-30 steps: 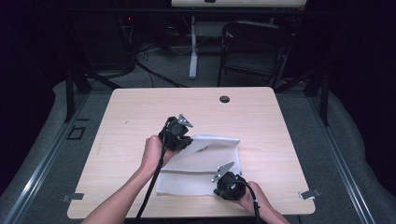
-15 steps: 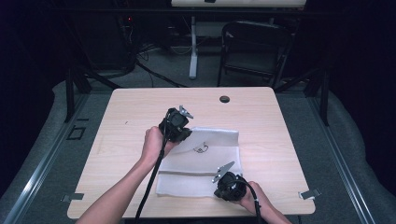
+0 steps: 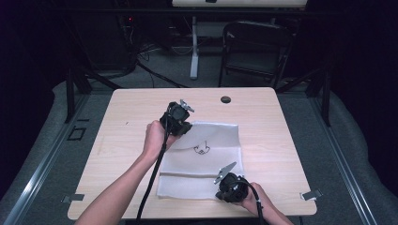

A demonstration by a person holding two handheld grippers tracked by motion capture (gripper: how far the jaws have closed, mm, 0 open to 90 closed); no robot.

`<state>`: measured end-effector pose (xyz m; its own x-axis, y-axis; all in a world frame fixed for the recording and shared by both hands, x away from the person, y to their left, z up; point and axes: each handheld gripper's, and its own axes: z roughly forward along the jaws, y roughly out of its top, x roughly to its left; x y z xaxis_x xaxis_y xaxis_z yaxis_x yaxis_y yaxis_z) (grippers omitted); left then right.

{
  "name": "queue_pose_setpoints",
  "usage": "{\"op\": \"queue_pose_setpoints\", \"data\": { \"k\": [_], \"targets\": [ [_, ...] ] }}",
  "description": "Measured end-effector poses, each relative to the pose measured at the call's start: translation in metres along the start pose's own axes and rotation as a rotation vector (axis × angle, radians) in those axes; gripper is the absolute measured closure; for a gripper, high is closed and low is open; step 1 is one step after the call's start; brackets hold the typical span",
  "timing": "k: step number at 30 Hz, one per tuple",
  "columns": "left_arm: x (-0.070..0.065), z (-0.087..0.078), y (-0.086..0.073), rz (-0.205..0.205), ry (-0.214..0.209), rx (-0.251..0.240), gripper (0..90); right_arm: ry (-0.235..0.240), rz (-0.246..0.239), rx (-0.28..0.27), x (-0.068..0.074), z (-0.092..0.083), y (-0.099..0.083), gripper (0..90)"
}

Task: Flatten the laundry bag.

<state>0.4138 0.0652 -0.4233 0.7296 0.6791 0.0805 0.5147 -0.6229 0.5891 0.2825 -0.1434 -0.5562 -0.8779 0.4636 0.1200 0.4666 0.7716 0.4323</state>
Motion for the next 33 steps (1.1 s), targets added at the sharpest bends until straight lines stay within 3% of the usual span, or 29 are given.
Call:
{"op": "queue_pose_setpoints", "data": {
  "k": [22, 31, 33],
  "targets": [
    [0.022, 0.045, 0.03, -0.075, 0.091, -0.01, 86.1, 0.004, -0.001, 0.007, -0.003, 0.0, 0.0, 90.0],
    [0.035, 0.055, 0.032, -0.125, 0.099, -0.033, 76.1, 0.0, -0.006, 0.013, -0.003, -0.001, 0.0, 90.0],
    [0.036, 0.057, 0.031, -0.135, 0.1, -0.038, 68.4, 0.001, -0.001, 0.011, -0.003, -0.001, 0.0, 90.0]
  ]
}}
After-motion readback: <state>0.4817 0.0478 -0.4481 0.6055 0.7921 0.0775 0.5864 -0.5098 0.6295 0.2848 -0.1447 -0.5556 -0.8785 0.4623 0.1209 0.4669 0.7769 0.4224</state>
